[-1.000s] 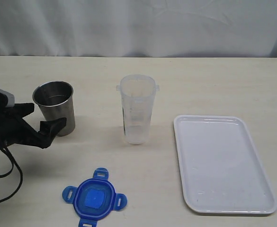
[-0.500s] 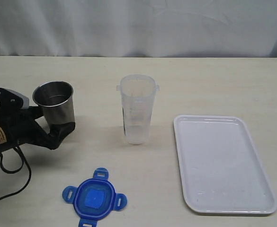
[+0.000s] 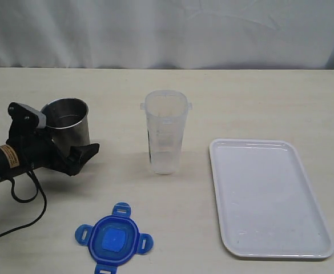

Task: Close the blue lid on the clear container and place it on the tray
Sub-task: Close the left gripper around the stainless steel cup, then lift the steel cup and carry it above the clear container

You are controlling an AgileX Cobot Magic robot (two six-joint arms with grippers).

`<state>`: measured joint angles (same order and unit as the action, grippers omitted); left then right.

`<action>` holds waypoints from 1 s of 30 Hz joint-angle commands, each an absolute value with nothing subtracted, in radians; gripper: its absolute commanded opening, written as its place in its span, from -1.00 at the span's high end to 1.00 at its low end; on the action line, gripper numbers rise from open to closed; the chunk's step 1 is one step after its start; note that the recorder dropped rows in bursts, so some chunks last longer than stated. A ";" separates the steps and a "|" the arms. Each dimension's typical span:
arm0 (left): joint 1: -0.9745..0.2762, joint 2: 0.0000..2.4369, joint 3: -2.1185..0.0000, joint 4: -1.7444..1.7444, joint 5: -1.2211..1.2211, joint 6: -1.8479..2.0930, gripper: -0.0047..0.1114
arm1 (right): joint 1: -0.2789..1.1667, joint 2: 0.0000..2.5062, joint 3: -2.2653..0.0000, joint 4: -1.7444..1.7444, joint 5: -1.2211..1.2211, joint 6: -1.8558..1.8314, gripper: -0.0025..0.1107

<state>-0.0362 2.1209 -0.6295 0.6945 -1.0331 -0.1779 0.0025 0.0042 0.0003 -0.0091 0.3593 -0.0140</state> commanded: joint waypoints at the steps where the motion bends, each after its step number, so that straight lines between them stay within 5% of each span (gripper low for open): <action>1: -0.048 2.130 -0.655 0.695 -1.057 -0.180 -0.89 | -0.004 0.000 0.000 -0.007 0.348 -0.015 0.88; 30: -0.048 2.138 -0.683 0.696 -1.098 -0.180 -0.89 | -0.004 0.000 0.000 -0.007 0.348 -0.015 0.88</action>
<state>-0.0449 2.1407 -0.6754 0.6965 -1.0585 -0.1779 0.0025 0.0042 0.0003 -0.0091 0.3593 -0.0140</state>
